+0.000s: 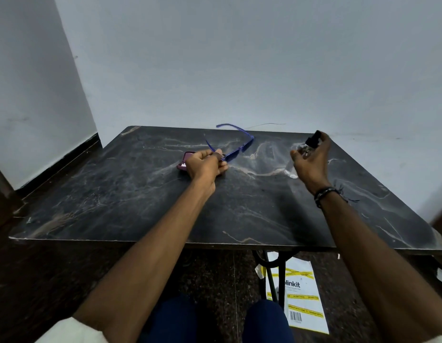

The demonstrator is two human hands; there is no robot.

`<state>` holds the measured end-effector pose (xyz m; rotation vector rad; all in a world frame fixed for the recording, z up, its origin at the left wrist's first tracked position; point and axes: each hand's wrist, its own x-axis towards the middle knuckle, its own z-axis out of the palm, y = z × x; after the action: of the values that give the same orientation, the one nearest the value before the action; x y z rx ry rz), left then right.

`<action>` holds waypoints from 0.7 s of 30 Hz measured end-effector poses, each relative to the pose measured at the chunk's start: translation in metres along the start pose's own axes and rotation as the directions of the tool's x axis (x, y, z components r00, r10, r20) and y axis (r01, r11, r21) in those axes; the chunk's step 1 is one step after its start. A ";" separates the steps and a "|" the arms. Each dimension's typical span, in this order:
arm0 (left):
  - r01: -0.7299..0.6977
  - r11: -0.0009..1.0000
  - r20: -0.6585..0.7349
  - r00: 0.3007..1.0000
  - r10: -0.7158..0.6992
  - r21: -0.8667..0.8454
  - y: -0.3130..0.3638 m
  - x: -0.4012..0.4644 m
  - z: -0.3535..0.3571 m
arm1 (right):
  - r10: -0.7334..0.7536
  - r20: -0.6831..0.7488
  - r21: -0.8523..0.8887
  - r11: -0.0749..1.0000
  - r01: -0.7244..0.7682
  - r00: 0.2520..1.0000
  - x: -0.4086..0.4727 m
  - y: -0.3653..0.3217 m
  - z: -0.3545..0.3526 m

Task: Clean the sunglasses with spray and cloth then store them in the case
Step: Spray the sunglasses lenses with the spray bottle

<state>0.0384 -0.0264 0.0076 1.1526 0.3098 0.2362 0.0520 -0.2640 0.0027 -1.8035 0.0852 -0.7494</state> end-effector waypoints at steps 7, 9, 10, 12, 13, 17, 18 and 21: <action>0.005 1.000 -0.006 1.000 -0.005 0.002 0.000 0.006 -0.001 | -0.036 -0.026 -0.057 0.998 0.035 0.999 0.021 0.015 -0.015; 0.048 0.999 0.049 0.998 -0.048 0.000 0.000 0.008 -0.001 | -0.041 -0.026 -0.086 0.996 0.038 0.999 0.024 0.017 -0.015; 0.066 0.998 0.080 0.995 -0.066 0.000 -0.001 0.008 0.000 | -0.036 -0.022 -0.095 0.995 0.034 0.999 0.025 0.019 -0.015; 0.086 0.996 0.127 0.988 -0.085 -0.002 -0.001 0.008 0.000 | -0.020 0.001 -0.107 0.994 0.020 1.000 0.026 0.026 -0.014; 0.094 0.996 0.142 0.986 -0.092 -0.006 -0.001 0.009 0.001 | -0.014 0.016 -0.128 0.992 0.016 1.000 0.025 0.030 -0.013; 0.142 0.989 0.174 0.976 -0.132 -0.045 0.003 0.012 0.002 | -0.036 0.023 -0.211 0.977 0.040 0.999 0.019 0.038 -0.006; 0.159 0.986 0.180 0.973 -0.146 -0.059 0.003 0.013 0.001 | -0.042 0.022 -0.219 0.975 0.046 0.999 0.018 0.038 -0.005; 0.213 0.971 0.190 0.963 -0.191 -0.104 0.004 0.014 0.000 | -0.044 0.031 -0.236 0.970 0.050 0.999 0.018 0.038 -0.004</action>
<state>0.0515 -0.0202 0.0094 1.0037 0.2485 -0.0289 0.0754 -0.2891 -0.0222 -2.0479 0.1191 -0.7757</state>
